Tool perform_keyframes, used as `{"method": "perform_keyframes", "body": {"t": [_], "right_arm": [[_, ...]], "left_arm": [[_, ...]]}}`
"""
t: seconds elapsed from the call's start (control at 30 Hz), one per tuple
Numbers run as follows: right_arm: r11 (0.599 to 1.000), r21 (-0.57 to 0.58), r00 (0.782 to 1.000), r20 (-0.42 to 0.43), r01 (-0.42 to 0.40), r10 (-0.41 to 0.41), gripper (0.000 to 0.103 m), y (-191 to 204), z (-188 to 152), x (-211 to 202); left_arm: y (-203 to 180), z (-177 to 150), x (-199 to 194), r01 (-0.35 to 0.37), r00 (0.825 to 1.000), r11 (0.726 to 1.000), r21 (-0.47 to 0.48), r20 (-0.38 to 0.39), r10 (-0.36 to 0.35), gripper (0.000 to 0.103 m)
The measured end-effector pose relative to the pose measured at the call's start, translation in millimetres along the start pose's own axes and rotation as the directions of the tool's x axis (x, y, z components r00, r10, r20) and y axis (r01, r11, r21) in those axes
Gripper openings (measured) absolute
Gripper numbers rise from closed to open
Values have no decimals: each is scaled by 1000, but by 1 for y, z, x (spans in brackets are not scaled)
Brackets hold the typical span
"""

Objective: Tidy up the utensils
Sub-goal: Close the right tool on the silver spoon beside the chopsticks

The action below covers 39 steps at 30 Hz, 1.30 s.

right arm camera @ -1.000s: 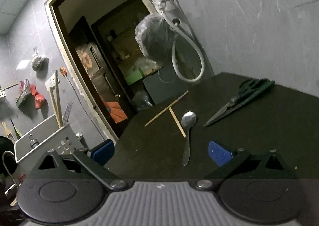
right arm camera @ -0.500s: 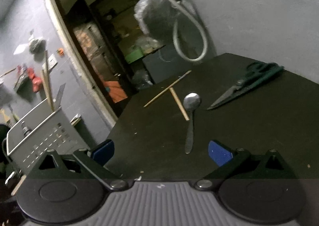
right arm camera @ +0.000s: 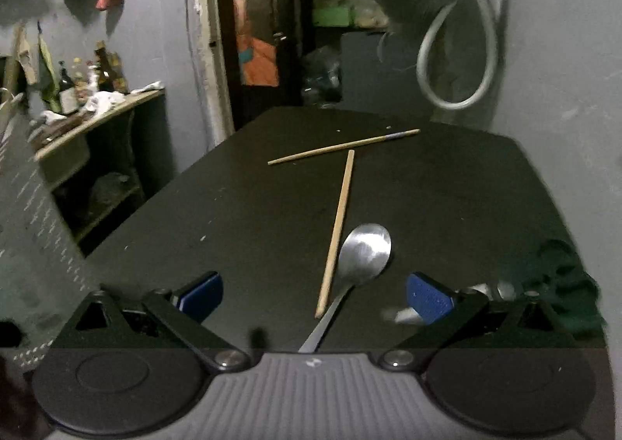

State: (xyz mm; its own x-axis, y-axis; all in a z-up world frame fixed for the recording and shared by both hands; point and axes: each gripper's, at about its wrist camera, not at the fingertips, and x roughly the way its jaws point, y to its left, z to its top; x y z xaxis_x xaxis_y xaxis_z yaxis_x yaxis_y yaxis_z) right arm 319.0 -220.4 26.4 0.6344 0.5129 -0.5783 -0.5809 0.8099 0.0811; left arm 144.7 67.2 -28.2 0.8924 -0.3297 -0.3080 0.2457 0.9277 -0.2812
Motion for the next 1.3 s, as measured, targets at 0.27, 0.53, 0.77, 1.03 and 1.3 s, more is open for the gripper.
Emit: {"method": "perform_keyframes", "body": {"t": [0.27, 0.53, 0.77, 1.03, 1.3], "right_arm": [[979, 189, 997, 9, -77, 77, 98, -55, 21, 41], [988, 151, 999, -16, -28, 31, 71, -64, 22, 62], [992, 122, 1000, 12, 20, -22, 25, -56, 10, 55], [995, 83, 997, 31, 62, -64, 13, -38, 1, 38], [996, 19, 996, 20, 85, -85, 8, -2, -11, 13]], "left_arm": [[-5, 0, -2, -15, 1000, 1000, -8, -1, 15, 86], [-7, 1, -4, -19, 1000, 1000, -13, -3, 19, 86], [-7, 2, -4, -20, 1000, 1000, -14, -4, 20, 87], [-7, 2, -4, -19, 1000, 1000, -17, -3, 19, 87], [-7, 1, -5, -27, 1000, 999, -20, -2, 27, 87]]}}
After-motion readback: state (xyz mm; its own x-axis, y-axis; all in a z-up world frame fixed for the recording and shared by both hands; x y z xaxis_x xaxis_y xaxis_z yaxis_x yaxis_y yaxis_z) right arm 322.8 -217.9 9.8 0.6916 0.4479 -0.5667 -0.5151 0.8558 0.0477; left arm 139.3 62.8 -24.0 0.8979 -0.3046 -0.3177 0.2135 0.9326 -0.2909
